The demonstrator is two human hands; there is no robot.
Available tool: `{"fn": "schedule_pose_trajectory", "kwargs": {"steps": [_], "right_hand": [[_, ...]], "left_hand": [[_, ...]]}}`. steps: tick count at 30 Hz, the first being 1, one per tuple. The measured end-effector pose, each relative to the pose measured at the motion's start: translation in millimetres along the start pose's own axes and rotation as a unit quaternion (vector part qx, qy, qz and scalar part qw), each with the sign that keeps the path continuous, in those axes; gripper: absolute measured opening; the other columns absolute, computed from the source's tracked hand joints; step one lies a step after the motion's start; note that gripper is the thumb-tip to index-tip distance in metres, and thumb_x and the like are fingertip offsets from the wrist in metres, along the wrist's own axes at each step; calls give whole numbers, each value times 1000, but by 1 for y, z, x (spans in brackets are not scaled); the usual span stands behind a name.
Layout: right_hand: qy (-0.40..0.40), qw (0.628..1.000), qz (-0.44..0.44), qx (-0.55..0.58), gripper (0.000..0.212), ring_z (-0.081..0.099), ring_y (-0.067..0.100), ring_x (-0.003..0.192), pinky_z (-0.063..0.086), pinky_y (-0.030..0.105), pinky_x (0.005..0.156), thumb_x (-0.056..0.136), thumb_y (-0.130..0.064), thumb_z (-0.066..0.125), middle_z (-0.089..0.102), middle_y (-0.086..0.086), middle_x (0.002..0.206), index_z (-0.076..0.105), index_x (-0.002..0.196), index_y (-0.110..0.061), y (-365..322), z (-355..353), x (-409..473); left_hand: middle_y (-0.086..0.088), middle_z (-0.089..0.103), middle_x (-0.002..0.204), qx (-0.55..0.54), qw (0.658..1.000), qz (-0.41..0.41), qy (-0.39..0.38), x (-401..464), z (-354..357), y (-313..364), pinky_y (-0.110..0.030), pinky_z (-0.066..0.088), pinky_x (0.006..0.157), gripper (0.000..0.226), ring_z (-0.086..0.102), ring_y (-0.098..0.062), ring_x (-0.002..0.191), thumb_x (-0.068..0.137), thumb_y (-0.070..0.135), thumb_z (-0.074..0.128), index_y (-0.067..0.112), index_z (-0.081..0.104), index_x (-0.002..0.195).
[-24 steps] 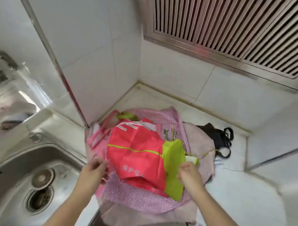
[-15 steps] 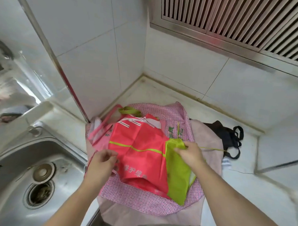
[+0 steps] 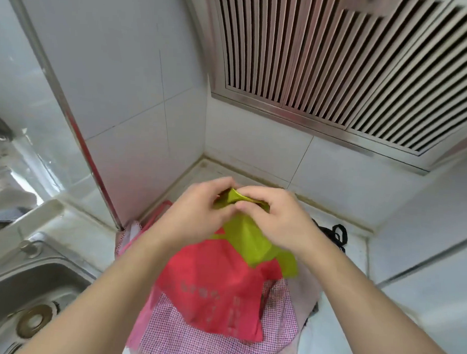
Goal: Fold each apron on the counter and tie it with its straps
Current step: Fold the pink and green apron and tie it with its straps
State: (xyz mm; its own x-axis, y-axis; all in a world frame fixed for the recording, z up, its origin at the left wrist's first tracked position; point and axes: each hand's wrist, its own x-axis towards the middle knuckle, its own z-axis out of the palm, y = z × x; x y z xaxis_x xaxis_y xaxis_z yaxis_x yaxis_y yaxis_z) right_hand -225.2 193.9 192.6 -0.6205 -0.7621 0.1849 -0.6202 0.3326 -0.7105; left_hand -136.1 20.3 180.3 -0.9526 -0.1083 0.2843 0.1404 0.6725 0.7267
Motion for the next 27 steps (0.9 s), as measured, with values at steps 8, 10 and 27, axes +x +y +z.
{"fn": "schedule_pose_trajectory", "kwargs": {"steps": [8, 10, 27], "right_hand": [[-114, 967, 225, -30, 18, 55, -1, 55, 40, 28, 60, 90, -25, 79, 62, -16, 60, 67, 76, -24, 54, -26, -30], [-88, 966, 236, -54, 23, 68, 12, 71, 47, 35, 67, 95, -32, 70, 71, -7, 71, 71, 82, -14, 67, -38, -24], [-240, 847, 175, -441, 7, 64, 23, 73, 46, 33, 56, 84, -23, 65, 64, 2, 75, 62, 86, -17, 35, -91, -66]], "left_hand": [[-12, 47, 65, -18, 992, 19, 122, 28, -67, 44, -38, 35, 58, 30, 41, -14, 61, 101, 31, 66, 13, 54, 81], [-7, 43, 61, 60, 992, 20, 108, 33, -82, 41, -41, 37, 58, 36, 42, -16, 59, 102, 38, 63, 15, 51, 78], [12, 68, 82, 362, 921, -51, -134, -22, -98, -48, -33, 52, 77, 76, 71, -17, 96, 81, 94, 7, 39, 54, 103]]}}
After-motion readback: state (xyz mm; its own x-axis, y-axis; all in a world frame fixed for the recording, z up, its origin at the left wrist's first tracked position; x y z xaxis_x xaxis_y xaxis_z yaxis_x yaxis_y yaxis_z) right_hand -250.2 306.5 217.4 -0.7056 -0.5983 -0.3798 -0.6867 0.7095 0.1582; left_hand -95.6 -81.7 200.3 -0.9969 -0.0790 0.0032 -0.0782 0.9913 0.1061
